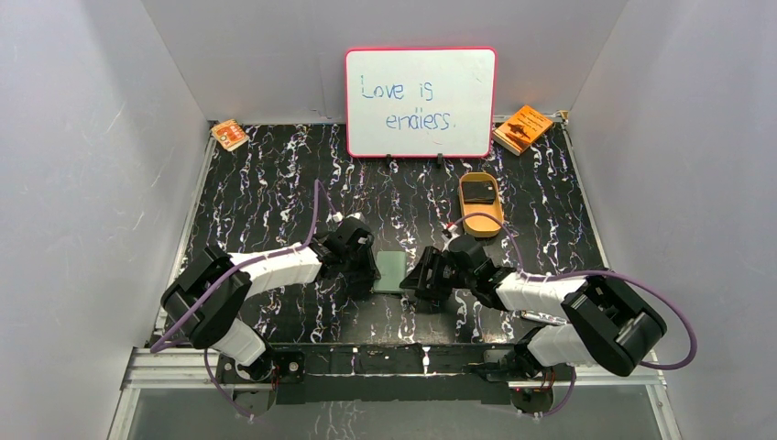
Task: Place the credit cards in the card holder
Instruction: Pick up the card holder from the center of the board.
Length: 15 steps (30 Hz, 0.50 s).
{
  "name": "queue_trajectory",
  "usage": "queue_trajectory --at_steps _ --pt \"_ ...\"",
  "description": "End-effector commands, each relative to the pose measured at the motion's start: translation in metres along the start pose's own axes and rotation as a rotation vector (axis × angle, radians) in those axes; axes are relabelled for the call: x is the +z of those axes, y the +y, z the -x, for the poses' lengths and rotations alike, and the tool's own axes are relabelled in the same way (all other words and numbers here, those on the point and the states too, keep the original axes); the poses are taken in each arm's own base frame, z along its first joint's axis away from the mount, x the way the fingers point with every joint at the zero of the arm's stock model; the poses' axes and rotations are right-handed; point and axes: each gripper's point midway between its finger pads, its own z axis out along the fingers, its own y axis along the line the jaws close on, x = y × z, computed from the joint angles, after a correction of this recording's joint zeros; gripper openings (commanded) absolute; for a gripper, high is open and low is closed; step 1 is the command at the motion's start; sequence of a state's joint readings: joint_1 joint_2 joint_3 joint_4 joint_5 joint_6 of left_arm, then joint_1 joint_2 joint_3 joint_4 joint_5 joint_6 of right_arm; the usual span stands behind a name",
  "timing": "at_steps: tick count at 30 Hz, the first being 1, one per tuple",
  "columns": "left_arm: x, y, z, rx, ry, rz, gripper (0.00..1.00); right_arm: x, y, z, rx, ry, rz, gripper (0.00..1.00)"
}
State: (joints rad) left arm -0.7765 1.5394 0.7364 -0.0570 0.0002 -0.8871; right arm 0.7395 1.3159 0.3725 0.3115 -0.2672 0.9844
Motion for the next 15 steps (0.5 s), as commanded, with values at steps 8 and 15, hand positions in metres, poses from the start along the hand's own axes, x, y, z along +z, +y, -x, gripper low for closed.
queue_trajectory --at_steps 8,15 --pt "0.010 0.092 -0.051 0.028 0.127 0.324 0.11 0.011 0.014 0.024 0.129 -0.134 0.098 0.62" --pt "0.011 0.094 -0.052 0.026 0.132 0.330 0.10 0.024 0.010 0.016 0.162 -0.087 0.100 0.56"
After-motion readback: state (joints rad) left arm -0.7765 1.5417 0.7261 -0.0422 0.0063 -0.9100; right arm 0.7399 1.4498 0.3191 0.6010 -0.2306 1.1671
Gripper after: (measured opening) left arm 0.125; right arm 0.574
